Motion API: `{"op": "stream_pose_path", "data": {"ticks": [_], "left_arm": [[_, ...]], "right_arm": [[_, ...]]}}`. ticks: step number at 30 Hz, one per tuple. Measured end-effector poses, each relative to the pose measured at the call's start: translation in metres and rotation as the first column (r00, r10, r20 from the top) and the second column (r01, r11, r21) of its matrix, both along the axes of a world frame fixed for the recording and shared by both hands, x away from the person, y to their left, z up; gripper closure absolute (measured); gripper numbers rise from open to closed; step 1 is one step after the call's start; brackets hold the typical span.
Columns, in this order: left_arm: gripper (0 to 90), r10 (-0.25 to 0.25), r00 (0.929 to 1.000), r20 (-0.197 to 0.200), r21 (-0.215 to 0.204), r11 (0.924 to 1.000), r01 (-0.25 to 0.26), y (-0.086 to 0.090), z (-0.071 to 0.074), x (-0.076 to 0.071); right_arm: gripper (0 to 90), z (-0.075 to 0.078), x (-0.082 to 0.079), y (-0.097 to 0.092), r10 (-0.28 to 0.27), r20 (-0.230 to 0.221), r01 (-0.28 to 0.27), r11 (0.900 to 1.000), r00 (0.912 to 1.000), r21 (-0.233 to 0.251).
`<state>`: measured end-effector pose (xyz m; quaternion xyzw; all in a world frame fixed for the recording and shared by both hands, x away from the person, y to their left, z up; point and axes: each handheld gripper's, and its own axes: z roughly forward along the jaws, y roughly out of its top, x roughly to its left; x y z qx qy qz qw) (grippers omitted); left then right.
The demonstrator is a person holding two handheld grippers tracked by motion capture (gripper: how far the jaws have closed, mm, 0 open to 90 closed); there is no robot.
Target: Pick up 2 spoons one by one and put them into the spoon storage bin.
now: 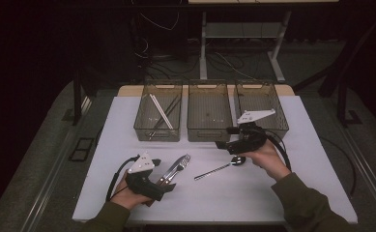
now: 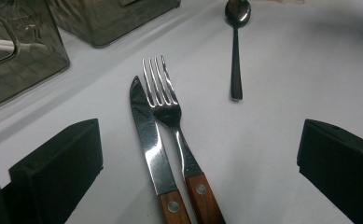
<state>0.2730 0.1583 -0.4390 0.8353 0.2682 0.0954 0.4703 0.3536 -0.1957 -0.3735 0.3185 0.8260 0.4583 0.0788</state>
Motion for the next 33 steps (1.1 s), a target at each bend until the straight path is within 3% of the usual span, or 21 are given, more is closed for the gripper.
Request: {"op": "stream_pose_path", "data": {"ticks": [18, 27, 33], "left_arm": [[0.0, -0.001, 1.0, 0.004, 0.003, 1.0, 0.001, -0.001, 0.0, -0.001], [0.0, -0.005, 1.0, 0.003, 0.006, 1.0, 0.005, -0.002, 0.0, -0.001], [0.0, -0.007, 1.0, 0.003, 0.012, 0.9999, 0.007, -0.002, 0.0, -0.001]], "right_arm": [[26.0, -0.013, -0.035, -0.07, -0.091, -0.015, 0.09, 0.9951, 0.9957, -0.04], [26.3, -0.027, -0.04, -0.106, -0.177, -0.039, 0.172, 0.9806, 0.9835, -0.093], [26.9, -0.036, -0.041, -0.121, -0.208, -0.065, 0.199, 0.9712, 0.9759, -0.131]]}}
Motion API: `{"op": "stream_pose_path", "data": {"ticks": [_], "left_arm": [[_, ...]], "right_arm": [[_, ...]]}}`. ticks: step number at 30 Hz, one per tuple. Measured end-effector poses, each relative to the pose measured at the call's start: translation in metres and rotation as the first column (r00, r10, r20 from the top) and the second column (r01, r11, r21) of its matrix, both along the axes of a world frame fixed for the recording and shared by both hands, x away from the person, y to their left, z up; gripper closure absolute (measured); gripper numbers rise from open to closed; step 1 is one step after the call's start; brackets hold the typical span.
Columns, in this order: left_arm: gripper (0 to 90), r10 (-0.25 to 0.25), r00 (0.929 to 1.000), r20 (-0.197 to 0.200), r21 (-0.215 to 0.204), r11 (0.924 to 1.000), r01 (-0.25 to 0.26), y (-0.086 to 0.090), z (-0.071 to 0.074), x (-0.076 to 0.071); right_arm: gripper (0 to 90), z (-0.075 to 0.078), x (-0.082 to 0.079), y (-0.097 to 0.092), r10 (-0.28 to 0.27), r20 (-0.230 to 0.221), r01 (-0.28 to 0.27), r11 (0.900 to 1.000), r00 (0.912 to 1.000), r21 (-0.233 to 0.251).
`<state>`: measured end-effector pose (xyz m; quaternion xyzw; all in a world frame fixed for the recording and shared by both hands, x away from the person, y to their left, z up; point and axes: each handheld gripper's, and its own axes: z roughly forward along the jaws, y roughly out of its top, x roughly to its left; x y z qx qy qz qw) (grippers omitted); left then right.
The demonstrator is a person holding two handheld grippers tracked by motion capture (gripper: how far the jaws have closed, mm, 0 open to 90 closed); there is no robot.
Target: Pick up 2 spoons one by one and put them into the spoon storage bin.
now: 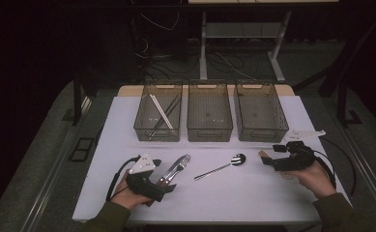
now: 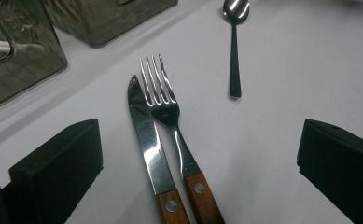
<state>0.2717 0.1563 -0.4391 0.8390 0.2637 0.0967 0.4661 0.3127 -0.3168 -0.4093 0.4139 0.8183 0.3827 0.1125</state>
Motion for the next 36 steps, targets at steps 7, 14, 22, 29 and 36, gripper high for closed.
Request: {"op": "stream_pose_path", "data": {"ticks": [7, 14, 22, 29, 36], "left_arm": [[0.0, 0.001, 1.0, 0.0, -0.002, 1.0, -0.001, 0.0, 0.0, 0.0], [0.0, -0.002, 1.0, -0.001, 0.003, 1.0, 0.002, -0.001, 0.0, 0.0], [0.0, -0.003, 1.0, -0.002, 0.002, 1.0, 0.003, -0.001, 0.0, 0.0], [0.0, -0.004, 1.0, -0.001, 0.004, 1.0, 0.004, -0.001, -0.001, 0.001], [0.0, -0.003, 1.0, -0.002, 0.005, 1.0, 0.003, -0.001, -0.001, 0.001]], "right_arm": [[36.0, -0.009, 0.001, -0.015, -0.037, -0.025, 0.036, 0.9987, 0.999, -0.035], [42.5, -0.02, 0.015, -0.012, -0.024, -0.055, 0.02, 0.9967, 0.9982, -0.079], [48.0, -0.024, 0.024, -0.004, -0.006, -0.065, -0.002, 0.9925, 0.9978, -0.123], [57.5, -0.027, 0.031, 0.001, 0.021, -0.089, -0.032, 0.9917, 0.9958, -0.124], [63.2, -0.032, 0.035, 0.005, 0.026, -0.101, -0.041, 0.9869, 0.9946, -0.156]]}}
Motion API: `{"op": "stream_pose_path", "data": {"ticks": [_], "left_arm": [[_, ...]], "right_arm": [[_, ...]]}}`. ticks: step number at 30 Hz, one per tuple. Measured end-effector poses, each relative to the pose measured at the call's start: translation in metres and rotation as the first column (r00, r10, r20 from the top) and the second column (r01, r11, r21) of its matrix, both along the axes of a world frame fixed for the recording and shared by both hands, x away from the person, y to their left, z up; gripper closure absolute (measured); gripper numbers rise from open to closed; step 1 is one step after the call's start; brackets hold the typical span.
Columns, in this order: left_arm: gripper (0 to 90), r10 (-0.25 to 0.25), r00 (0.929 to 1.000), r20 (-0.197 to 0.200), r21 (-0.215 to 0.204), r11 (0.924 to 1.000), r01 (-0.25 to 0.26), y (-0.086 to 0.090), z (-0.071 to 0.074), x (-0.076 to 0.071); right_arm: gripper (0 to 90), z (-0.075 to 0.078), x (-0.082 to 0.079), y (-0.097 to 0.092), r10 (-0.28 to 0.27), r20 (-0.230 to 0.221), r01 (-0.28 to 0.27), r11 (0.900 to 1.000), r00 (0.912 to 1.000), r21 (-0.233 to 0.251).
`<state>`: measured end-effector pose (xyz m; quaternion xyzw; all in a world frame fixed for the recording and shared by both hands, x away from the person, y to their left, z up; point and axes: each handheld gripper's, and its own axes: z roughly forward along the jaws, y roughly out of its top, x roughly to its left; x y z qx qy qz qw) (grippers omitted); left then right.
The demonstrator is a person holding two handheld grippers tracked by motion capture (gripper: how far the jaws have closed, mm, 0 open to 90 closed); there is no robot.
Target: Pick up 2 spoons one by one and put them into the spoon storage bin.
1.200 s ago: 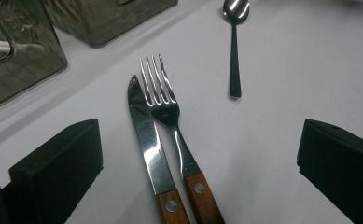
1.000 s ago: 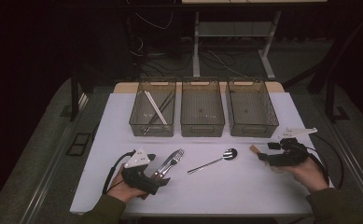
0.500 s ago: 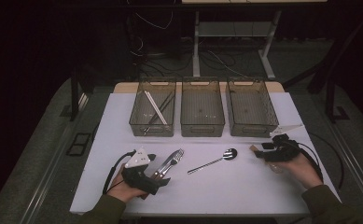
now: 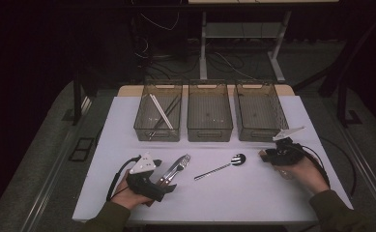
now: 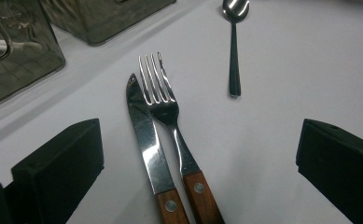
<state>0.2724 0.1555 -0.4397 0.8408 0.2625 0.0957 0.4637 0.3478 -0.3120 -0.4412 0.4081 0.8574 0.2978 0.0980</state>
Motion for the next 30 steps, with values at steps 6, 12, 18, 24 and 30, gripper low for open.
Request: {"op": "stream_pose_path", "data": {"ticks": [6, 12, 18, 24, 30], "left_arm": [[0.0, -0.001, 1.0, 0.0, 0.001, 1.0, 0.001, -0.0001, 0.0, -0.0002], [0.0, -0.001, 1.0, 0.0, 0.002, 1.0, 0.001, -0.0002, -0.0001, -0.0002], [0.0, -0.002, 1.0, 0.0, 0.002, 1.0, 0.002, 0.0, 0.0001, -0.0006], [0.0, -0.003, 1.0, 0.001, 0.0, 1.0, 0.003, 0.0, 0.0003, -0.0007], [0.0, -0.003, 1.0, 0.001, 0.0, 1.0, 0.003, -0.0002, 0.0003, -0.0008]], "right_arm": [[67.8, -0.0004, -0.0013, 0.0023, 0.02, 0.026, -0.019, 0.9991, 0.9995, -0.038], [72.1, -0.0005, -0.0029, 0.0045, 0.032, 0.038, -0.03, 0.9981, 0.9988, -0.054], [73.4, -0.0007, -0.0029, 0.0042, 0.028, 0.04, -0.026, 0.9985, 0.9988, -0.048], [73.7, 0.0004, -0.0021, 0.0022, 0.006, 0.035, -0.004, 0.9992, 0.9994, -0.039], [73.8, 0.0072, -0.0026, -0.0047, -0.023, 0.038, 0.022, 0.9993, 0.999, 0.03]]}}
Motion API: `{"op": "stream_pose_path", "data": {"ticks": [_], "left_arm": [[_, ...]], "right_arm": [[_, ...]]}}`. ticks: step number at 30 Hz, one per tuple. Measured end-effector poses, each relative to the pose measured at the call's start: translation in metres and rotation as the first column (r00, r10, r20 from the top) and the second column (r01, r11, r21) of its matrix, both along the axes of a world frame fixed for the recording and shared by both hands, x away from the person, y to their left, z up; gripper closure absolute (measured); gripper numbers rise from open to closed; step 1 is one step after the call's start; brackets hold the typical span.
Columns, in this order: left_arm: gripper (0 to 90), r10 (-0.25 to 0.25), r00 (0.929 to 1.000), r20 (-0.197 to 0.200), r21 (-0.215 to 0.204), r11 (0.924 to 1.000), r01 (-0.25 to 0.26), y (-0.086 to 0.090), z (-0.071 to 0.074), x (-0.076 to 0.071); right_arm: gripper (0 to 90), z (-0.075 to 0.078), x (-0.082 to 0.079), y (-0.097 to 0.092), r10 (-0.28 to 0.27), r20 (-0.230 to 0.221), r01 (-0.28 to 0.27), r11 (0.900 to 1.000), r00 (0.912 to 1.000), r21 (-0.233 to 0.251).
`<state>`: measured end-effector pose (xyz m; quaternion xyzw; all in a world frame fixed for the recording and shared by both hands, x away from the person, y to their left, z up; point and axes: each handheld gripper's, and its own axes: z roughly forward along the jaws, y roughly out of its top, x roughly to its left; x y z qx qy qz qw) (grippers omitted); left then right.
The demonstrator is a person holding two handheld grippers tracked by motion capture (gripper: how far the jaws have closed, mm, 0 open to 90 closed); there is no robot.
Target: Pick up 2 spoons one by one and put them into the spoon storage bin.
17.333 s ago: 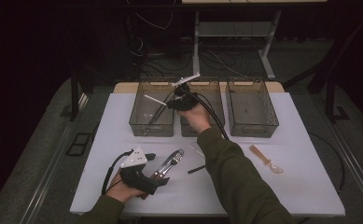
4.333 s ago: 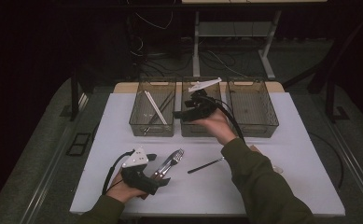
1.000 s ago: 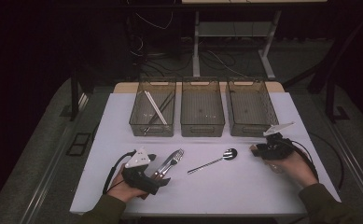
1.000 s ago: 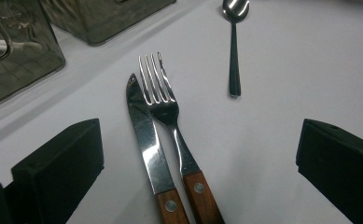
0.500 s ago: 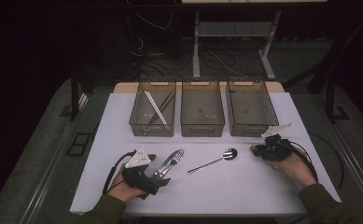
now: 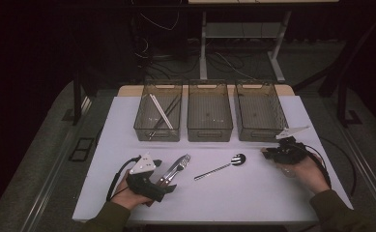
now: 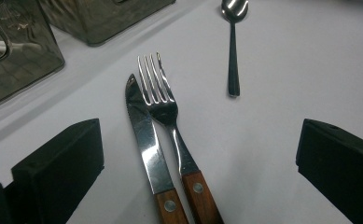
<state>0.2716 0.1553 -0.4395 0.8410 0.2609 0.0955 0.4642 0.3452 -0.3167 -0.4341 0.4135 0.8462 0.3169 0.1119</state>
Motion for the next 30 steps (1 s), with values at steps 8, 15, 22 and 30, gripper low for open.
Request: {"op": "stream_pose_path", "data": {"ticks": [8, 15, 22, 30], "left_arm": [[0.0, 0.003, 1.0, -0.001, -0.005, 1.0, -0.003, 0.0, 0.0, 0.0], [0.0, 0.003, 1.0, -0.001, 0.0, 1.0, -0.003, 0.0, 0.0, 0.0], [0.0, 0.004, 1.0, -0.001, -0.004, 1.0, -0.004, 0.002, 0.0, 0.001], [0.0, 0.003, 1.0, -0.004, -0.009, 1.0, -0.003, 0.002, 0.0, 0.001]], "right_arm": [[73.9, 0.008, -0.001, -0.001, 0.003, 0.008, -0.004, 0.9985, 1.0, 0.054], [73.8, 0.02, -0.001, 0.003, 0.016, 0.022, -0.018, 0.9955, 0.9996, 0.093], [73.7, 0.032, 0.005, 0.006, 0.01, 0.035, -0.015, 0.9913, 0.9993, 0.131], [73.8, 0.048, 0.013, 0.015, 0.013, 0.074, -0.026, 0.9848, 0.9972, 0.172]]}}
